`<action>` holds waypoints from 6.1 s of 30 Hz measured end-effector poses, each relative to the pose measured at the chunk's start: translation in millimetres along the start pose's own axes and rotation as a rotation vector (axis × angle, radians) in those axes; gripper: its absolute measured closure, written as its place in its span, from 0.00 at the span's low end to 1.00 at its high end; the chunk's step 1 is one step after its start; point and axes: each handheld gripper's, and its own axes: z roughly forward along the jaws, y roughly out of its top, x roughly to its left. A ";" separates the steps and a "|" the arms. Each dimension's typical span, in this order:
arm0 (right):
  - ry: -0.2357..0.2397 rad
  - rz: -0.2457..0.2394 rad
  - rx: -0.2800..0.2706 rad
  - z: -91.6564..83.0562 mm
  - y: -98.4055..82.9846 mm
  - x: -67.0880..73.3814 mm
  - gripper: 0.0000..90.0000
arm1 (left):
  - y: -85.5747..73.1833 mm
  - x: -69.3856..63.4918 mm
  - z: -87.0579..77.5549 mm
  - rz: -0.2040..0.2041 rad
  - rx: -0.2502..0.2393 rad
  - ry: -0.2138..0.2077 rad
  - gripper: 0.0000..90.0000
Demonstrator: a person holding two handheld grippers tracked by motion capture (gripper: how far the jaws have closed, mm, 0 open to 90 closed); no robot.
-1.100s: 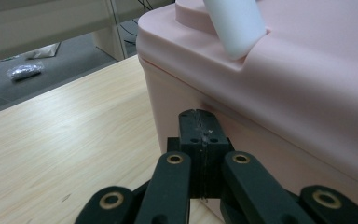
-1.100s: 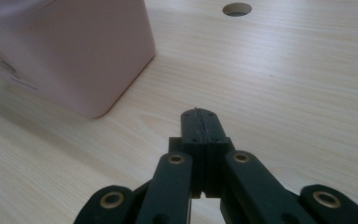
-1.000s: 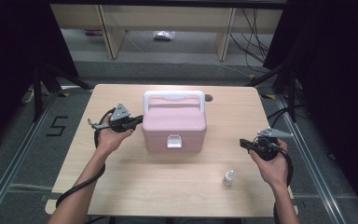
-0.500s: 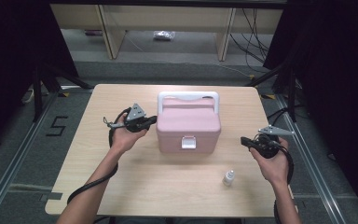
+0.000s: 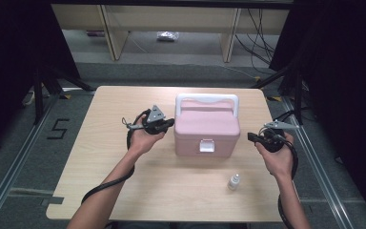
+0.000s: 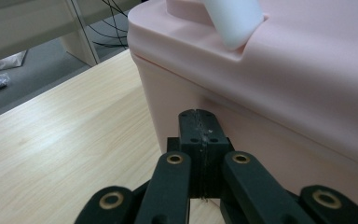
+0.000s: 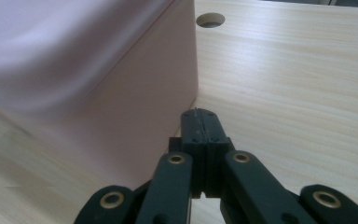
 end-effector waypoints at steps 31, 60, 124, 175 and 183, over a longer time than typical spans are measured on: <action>-0.063 -0.025 0.000 -11.7 -11.4 -5.6 1.00 | 12.9 -41.5 22.7 0.053 0.015 -0.068 1.00; -0.099 0.005 -0.006 -31.7 -21.5 -4.1 1.00 | 11.1 -57.8 28.6 0.042 0.012 -0.085 1.00; -0.182 0.038 -0.114 -67.4 -24.4 -6.5 0.86 | 81.5 -44.1 37.4 -0.297 -0.137 -0.094 0.68; -0.084 0.032 -0.112 -74.0 -31.9 36.8 1.00 | 96.6 -38.0 35.6 -0.500 -0.060 -0.146 0.82; -0.100 0.001 -0.151 -76.2 -28.5 35.3 1.00 | 98.2 -39.2 34.2 -0.428 -0.095 -0.134 0.79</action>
